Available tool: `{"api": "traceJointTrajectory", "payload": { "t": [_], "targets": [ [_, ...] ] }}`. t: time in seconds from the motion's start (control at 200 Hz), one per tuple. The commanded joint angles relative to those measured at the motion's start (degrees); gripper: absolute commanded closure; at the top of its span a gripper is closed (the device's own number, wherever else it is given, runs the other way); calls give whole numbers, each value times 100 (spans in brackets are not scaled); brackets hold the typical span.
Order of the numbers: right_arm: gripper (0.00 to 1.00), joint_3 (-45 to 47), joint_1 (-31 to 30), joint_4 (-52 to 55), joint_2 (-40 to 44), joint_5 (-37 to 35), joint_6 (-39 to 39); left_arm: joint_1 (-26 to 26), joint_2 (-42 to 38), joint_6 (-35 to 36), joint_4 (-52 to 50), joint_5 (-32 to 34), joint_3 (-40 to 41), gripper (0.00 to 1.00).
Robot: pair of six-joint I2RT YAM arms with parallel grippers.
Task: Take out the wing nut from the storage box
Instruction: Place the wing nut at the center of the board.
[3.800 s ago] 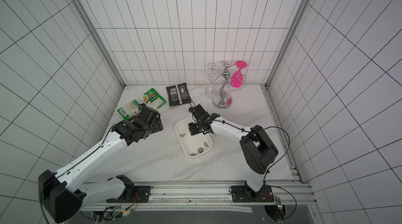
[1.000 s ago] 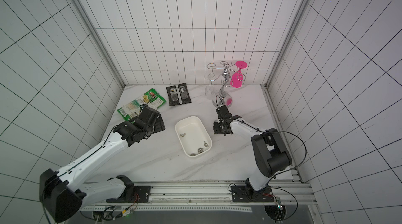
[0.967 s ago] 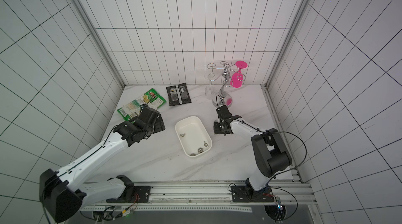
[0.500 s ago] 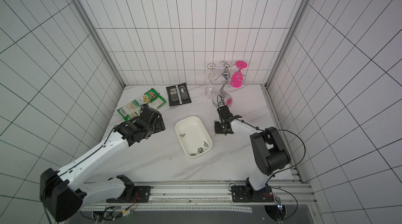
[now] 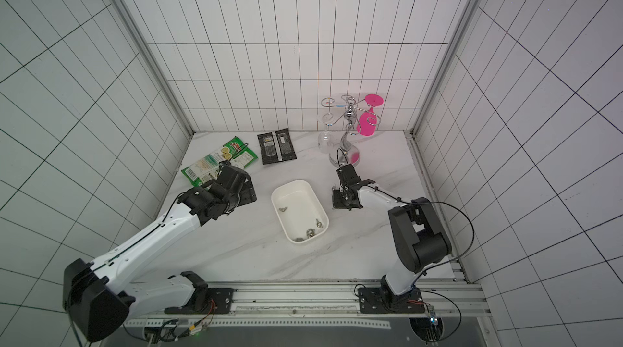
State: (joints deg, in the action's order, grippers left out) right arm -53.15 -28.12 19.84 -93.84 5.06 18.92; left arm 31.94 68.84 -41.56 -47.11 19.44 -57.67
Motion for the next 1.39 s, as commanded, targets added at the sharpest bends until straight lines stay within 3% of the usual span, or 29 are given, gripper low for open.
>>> {"api": "traceJointTrajectory", "payload": {
  "t": [0.0, 0.34, 0.615, 0.775, 1.08, 1.389],
  "targets": [
    [93, 41, -20, 125, 215, -5, 42, 27, 42, 66, 97, 42, -148, 17],
    [92, 63, -20, 7, -164, 39, 58, 31, -28, 56, 96, 77, -96, 17],
    [85, 59, -19, -8, -211, 30, 59, 30, -45, 59, 86, 86, -103, 17],
    [77, 24, -24, 94, 11, 6, 42, 30, -70, 45, 69, 99, -104, 17],
    [74, -394, -273, 621, 733, -23, -93, 27, -157, 37, 25, 129, -122, 17],
    [55, -904, -955, 851, 654, 163, -521, 28, -203, 15, -17, 139, -119, 17]
  ]
}}
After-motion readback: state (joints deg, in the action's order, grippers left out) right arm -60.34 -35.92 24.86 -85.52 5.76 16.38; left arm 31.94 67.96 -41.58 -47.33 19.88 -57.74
